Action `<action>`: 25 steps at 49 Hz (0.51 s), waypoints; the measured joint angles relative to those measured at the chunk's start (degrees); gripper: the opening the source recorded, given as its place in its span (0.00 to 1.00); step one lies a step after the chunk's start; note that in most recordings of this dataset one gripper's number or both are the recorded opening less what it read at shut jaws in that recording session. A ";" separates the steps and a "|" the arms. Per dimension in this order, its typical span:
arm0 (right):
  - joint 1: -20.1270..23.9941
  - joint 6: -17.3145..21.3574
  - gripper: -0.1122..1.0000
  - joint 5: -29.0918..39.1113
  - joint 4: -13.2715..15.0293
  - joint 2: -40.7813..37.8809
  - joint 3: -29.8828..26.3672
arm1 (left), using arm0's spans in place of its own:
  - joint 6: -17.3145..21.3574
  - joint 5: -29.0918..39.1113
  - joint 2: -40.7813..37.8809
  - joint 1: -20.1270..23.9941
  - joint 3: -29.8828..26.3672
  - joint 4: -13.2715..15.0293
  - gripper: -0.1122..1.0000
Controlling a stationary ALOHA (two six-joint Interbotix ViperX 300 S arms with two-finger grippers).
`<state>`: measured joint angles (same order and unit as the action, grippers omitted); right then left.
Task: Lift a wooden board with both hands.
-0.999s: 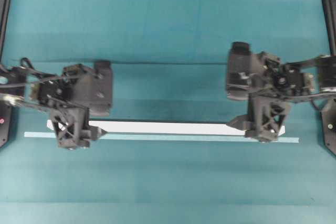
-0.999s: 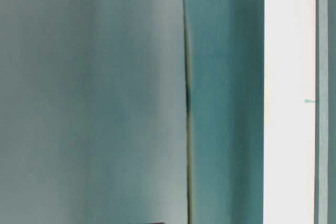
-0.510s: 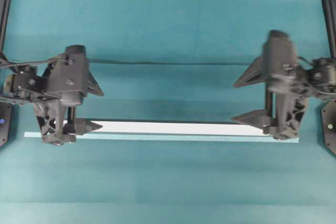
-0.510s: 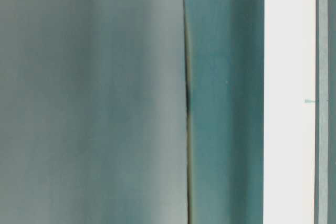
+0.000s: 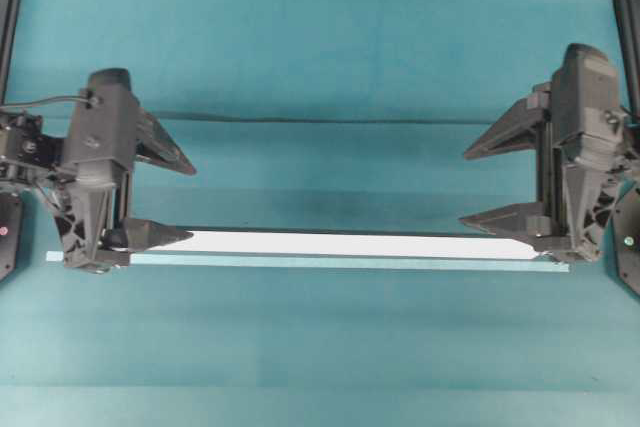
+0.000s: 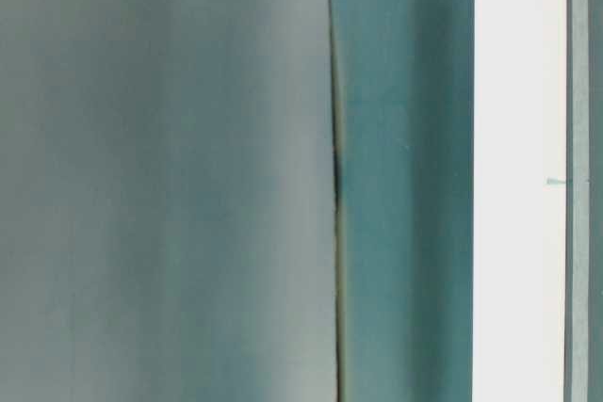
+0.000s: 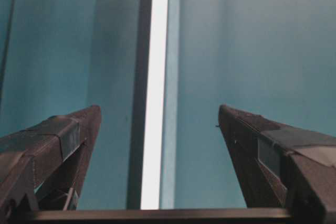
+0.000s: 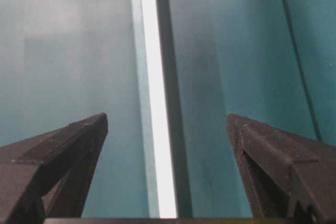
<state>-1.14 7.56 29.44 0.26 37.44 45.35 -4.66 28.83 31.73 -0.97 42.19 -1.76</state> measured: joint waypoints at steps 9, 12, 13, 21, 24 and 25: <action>-0.35 -0.09 0.94 -1.76 0.00 1.23 0.35 | -0.09 -6.59 2.90 0.09 1.23 0.00 0.98; -0.53 0.00 0.94 -3.08 0.00 1.93 0.62 | -0.09 -9.32 4.31 0.18 1.85 0.00 0.98; -0.62 0.00 0.94 -3.60 0.00 2.20 0.70 | -0.09 -10.20 4.92 0.26 1.93 0.00 0.98; -1.49 -0.09 0.94 -6.77 0.00 4.57 1.32 | -0.09 -14.15 8.44 1.14 3.08 0.00 0.98; -1.76 0.00 0.94 -7.29 0.00 5.36 1.49 | -0.09 -14.33 9.84 1.23 3.52 0.00 0.98; -1.85 0.00 0.94 -7.38 0.00 5.71 1.58 | -0.09 -14.33 10.37 1.23 3.60 0.00 0.98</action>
<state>-2.99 7.56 22.06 0.26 43.15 46.93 -4.75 14.50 42.10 0.26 45.79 -1.76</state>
